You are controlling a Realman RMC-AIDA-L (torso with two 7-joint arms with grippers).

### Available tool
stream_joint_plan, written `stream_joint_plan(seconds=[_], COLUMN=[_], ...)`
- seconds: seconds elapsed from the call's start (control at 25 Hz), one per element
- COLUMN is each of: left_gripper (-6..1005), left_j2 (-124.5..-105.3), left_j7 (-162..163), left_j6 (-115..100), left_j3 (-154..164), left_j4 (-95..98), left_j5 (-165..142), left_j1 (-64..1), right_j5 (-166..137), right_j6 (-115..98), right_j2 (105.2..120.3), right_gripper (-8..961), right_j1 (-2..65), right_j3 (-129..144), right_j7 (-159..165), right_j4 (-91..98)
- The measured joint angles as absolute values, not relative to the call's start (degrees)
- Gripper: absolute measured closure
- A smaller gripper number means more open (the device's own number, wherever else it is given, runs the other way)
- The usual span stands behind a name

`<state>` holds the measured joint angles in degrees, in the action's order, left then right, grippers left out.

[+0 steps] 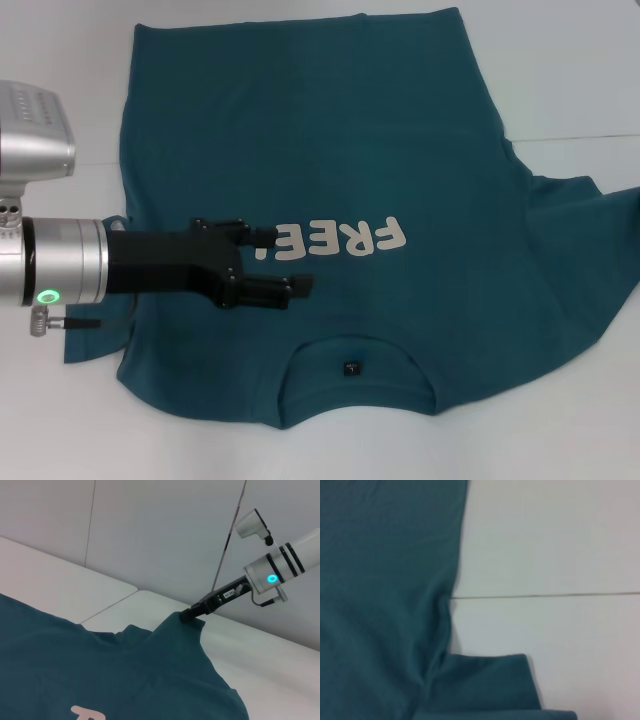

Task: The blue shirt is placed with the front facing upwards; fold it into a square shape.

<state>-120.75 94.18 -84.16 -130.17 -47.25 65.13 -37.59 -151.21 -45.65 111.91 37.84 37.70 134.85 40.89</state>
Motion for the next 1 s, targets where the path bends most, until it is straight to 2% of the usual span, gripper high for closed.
stream_joint_plan(seconds=[0.44,0.76,1.0], left_gripper=[91,91,91], left_j2=[-120.88,-120.93,-121.01], left_j7=[94.71,95.02,95.02], left_j6=[-84.11,-84.02,-83.86], left_j3=[-130.16,-130.17,-130.16], left_j4=[-47.25,-47.25,-47.21], left_j5=[65.13,65.13,65.13], left_j1=[-37.62,-37.62,-37.61], right_j5=[-150.81,-150.64,-150.64], right_j6=[-47.79,-47.83,-47.82], right_j2=[114.24,114.60,115.50], right_gripper=[920,920,920], right_j1=[40.10,42.51,44.60], right_j3=[40.99,41.42,43.06], right_j7=[134.59,134.56,134.56], right_j4=[41.59,41.82,41.84])
